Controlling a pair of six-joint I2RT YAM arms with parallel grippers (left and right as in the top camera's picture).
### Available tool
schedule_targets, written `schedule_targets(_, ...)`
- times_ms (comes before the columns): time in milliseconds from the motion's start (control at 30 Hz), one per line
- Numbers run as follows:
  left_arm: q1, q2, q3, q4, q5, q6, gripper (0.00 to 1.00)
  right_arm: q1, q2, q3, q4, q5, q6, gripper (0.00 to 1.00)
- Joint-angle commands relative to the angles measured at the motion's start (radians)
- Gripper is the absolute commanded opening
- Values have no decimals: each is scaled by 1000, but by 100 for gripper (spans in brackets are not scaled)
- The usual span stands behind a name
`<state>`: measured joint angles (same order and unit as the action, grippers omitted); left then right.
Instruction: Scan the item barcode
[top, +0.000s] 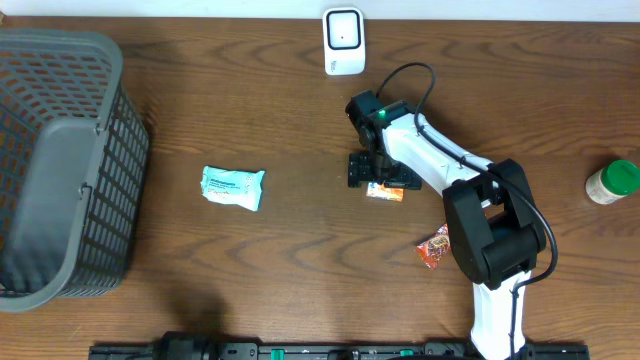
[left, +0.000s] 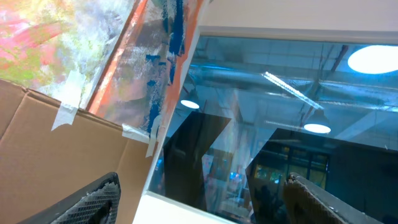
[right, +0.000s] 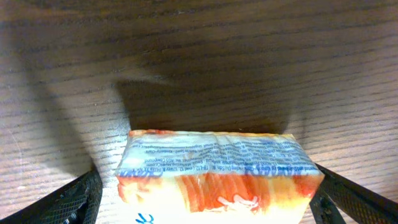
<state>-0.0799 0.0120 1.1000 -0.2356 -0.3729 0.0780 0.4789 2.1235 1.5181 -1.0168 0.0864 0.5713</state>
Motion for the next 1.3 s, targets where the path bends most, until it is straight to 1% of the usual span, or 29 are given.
schedule_targets(0, 3, -8, 12, 2, -6, -2, 84, -2, 2, 2, 1, 11, -34, 99)
schedule_targets(100, 3, -8, 12, 2, -6, -2, 84, -2, 2, -3, 30, -18, -40, 99)
schedule_targets(300, 3, -8, 12, 1, -6, -2, 84, 0, 2, -4, 90, -97, -145, 99)
schedule_targets(533, 3, -8, 12, -3, -6, -2, 84, 0, 2, -4, 83, -103, -192, 99)
schedule_targets(800, 3, -8, 12, -6, -6, -2, 84, 0, 2, -4, 25, -102, -357, 99)
schedule_targets(933, 3, -8, 12, -6, -6, -2, 84, -3, 2, -4, 14, -62, -367, 99)
schedule_targets(1000, 3, -8, 12, -6, -6, -2, 84, -2, 2, -4, 15, -60, -367, 96)
schedule_targets(1033, 3, -8, 12, -6, -6, -2, 84, -2, 2, -4, 16, -60, -367, 90)
schedule_targets(1100, 3, -8, 12, -6, -6, -2, 84, -2, 2, -4, 21, -61, -367, 83)
schedule_targets(1267, 3, -8, 12, -6, -6, -2, 84, -2, 2, -4, 32, -62, -360, 80)
